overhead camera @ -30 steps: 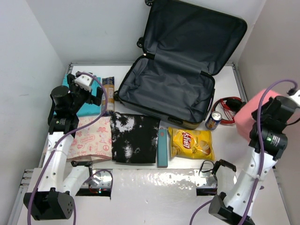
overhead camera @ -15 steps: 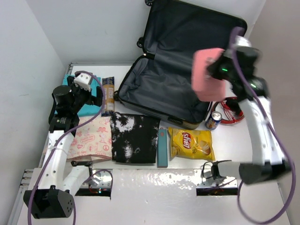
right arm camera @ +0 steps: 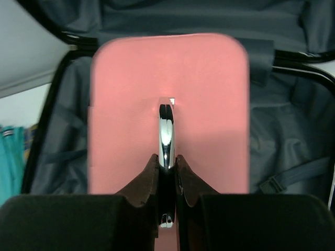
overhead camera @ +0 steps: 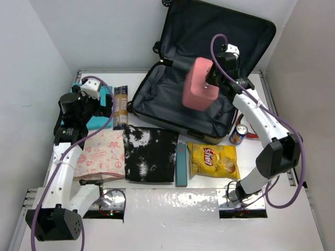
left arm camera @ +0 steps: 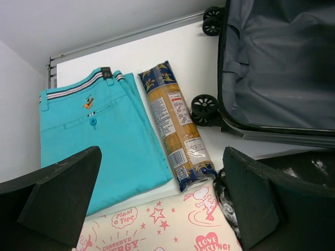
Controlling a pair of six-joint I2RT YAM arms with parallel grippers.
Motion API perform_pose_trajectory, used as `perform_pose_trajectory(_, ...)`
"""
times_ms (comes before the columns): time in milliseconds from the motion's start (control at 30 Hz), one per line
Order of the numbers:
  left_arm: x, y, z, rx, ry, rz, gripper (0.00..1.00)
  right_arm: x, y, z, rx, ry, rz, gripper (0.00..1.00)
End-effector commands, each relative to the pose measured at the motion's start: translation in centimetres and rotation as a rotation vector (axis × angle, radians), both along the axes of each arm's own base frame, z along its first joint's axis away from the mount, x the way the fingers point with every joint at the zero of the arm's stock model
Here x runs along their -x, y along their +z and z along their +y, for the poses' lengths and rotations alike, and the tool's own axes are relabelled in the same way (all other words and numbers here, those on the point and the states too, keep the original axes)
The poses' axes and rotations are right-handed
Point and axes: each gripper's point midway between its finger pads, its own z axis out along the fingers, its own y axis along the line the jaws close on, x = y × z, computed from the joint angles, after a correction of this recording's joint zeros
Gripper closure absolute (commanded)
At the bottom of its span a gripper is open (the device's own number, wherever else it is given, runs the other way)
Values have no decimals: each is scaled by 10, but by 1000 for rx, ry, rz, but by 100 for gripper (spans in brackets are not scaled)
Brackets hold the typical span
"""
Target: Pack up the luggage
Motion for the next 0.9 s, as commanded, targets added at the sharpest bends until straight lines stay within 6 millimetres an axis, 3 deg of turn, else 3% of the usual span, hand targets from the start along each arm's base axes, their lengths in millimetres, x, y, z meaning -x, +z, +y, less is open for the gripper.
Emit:
perform_pose_trajectory(0,-2,18,2,-1,18,-50,0,-18,43,-17,-59,-126,-173,100)
perform_pose_trajectory(167,-4,12,2,-5,17,-35,0,-13,1,-22,2,-124,-84,100)
perform_pose_trajectory(333,-6,10,0,7,8,-28,0,-10,-21,-26,17,-138,-52,100)
perform_pose_trajectory(433,-6,9,0,6,9,-25,0,-11,-17,-21,-16,-127,-63,100)
perform_pose_trajectory(633,-5,5,-1,11,4,-15,1,-29,10,22,-201,-5,-137,100)
perform_pose_trajectory(667,-4,4,-1,9,4,-13,1,-32,22,30,-220,11,-160,100)
perform_pose_trajectory(733,-4,6,-2,10,1,-19,0,-38,30,36,-243,16,-189,100)
perform_pose_trajectory(833,-5,9,-1,5,1,-24,0,-39,19,23,-261,-68,-190,100)
perform_pose_trajectory(867,-5,9,-1,4,4,-27,1,-34,-3,13,-243,-102,-158,100)
